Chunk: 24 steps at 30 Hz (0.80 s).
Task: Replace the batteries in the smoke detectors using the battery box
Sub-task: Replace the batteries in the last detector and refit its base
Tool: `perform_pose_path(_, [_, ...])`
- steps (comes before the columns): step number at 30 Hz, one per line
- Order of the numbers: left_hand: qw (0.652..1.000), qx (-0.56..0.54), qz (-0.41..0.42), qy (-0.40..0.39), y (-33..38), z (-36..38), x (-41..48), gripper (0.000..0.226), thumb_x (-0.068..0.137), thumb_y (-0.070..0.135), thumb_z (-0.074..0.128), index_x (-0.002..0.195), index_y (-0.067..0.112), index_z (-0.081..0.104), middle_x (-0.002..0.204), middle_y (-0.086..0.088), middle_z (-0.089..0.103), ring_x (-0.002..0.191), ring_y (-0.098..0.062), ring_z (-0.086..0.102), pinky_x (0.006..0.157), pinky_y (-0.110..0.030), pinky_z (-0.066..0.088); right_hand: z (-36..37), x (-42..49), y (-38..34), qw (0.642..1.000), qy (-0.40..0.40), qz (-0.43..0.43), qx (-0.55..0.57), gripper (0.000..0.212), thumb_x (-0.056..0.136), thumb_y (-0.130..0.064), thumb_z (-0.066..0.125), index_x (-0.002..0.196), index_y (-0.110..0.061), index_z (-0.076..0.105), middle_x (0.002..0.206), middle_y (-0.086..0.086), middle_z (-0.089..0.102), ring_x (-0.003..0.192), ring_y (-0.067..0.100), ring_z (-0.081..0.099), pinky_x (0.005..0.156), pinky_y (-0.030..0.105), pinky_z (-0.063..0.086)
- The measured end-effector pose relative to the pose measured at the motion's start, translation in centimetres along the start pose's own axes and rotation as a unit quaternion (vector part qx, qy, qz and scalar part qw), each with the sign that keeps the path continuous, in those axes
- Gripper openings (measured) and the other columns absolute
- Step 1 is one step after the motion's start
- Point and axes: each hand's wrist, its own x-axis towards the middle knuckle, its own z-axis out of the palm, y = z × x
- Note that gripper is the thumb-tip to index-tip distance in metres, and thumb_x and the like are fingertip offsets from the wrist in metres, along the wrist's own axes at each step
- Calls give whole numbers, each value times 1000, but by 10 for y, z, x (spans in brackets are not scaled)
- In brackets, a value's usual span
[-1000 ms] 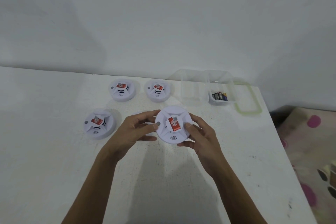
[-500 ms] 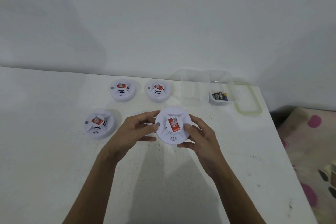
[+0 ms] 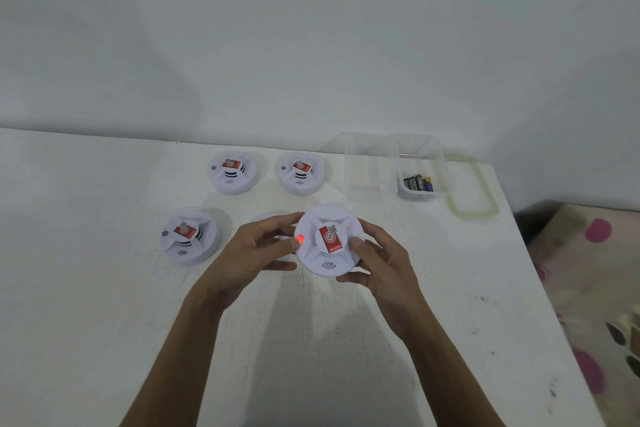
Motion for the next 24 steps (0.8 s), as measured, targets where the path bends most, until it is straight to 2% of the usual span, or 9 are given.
perform_pose_path(7, [1000,3,4,1,0,-1,0,36,89,21,63,124,27,61,113,1,68,104,-20,65,80,-36,58,1,0,-1,1000,-1,1,1,32,93,-22,57,126,-24,58,103,-7,73,96,16,70,73,35,60])
perform_pose_path(12, [1000,8,2,1,-1,-1,0,43,81,31,63,124,29,60,114,2,68,104,-19,65,81,-37,58,1,0,-1,1000,1,3,0,33,93,-21,58,126,-23,57,103,-7,73,95,15,70,74,36,60])
perform_pose_path(17, [1000,7,10,-6,-2,-2,-1,37,88,24,62,125,29,60,115,1,67,105,-20,65,81,-37,58,2,-1,-1,1000,1,2,-5,32,94,-21,57,126,-23,57,100,-10,73,95,13,70,71,33,59])
perform_pose_path(20, [1000,8,9,-7,-1,-2,-2,39,86,29,63,125,30,60,116,1,67,105,-20,65,82,-37,58,2,-2,-2,1000,0,1,-4,31,94,-20,57,125,-23,58,99,-11,73,95,13,70,69,31,59])
perform_pose_path(24, [1000,4,13,-8,-2,-2,-4,37,88,25,63,125,30,60,117,1,67,106,-20,64,81,-37,58,3,-4,-2,1000,0,-2,-7,30,94,-21,57,124,-23,58,99,-11,73,94,14,70,70,32,59])
